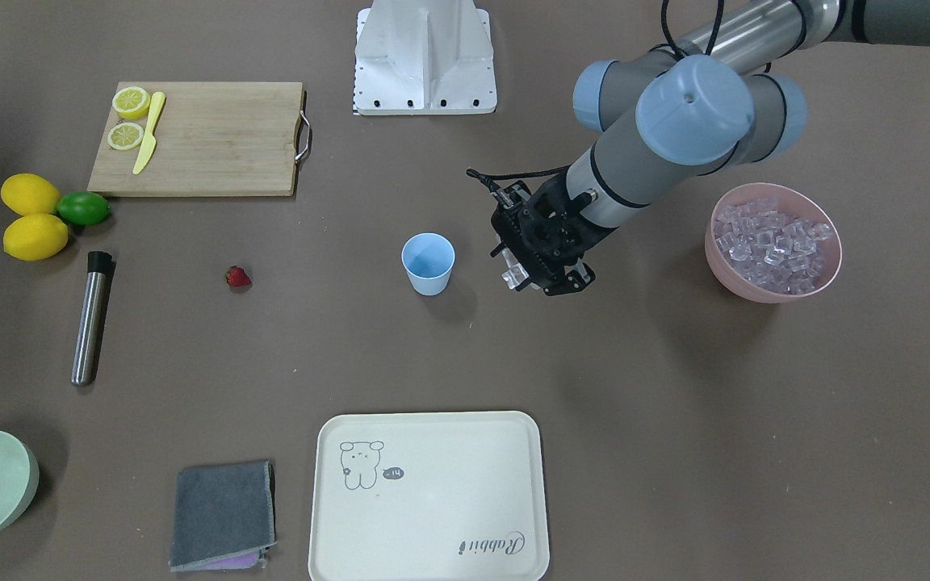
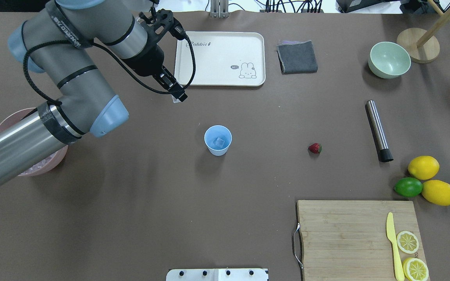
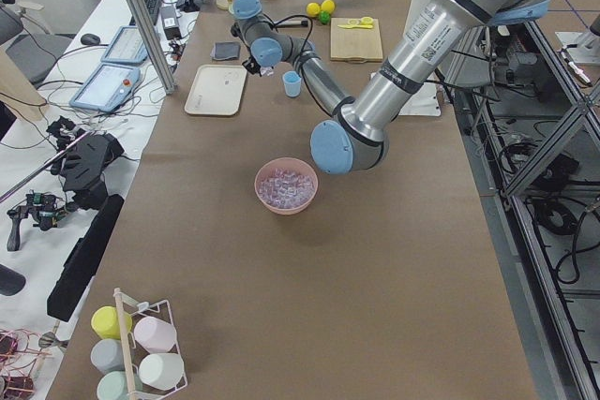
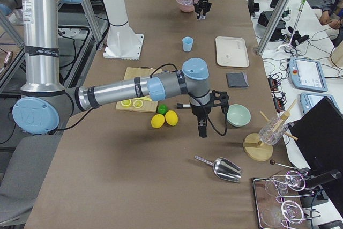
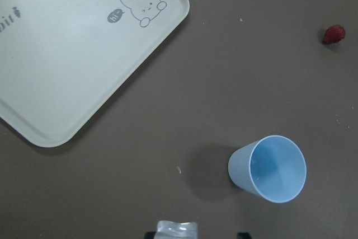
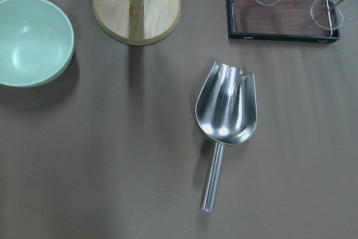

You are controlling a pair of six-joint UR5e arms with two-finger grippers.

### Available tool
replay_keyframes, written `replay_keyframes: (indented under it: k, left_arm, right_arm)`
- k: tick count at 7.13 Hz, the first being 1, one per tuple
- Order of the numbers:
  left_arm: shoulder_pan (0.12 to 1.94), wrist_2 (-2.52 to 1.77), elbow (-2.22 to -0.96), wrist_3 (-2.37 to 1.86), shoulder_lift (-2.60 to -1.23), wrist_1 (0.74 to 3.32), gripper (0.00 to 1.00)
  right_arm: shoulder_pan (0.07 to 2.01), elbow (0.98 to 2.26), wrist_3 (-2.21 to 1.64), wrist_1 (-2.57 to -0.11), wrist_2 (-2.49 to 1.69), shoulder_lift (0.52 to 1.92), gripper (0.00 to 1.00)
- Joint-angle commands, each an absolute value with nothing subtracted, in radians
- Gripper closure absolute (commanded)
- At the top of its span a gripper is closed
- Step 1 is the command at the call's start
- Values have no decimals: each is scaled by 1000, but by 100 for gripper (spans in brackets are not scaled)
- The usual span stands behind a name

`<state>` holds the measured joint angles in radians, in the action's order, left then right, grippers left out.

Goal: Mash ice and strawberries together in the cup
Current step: 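Carry the ice cube over the blue cup and open the left gripper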

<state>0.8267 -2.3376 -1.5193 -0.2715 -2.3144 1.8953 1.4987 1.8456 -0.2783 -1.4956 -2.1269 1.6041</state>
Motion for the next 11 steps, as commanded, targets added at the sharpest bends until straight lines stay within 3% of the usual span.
replay_keyframes:
  k: [1, 6, 10, 11]
  left_arm:
    - [772, -2284, -1476, -298, -2324, 1989, 100]
    - [618, -2088, -1468, -428, -2345, 2052, 100]
    - [598, -2086, -1443, -428, -2344, 2069, 100]
    - [598, -2086, -1442, -429, -2344, 2085, 27]
  right_arm:
    - [1499, 1848, -281, -1496, -2106, 1600, 0]
    - [1499, 1853, -281, -1496, -2106, 1597, 0]
    - [1499, 1862, -281, -1496, -2106, 1600, 0]
    - [1499, 1862, -281, -1496, -2106, 1600, 0]
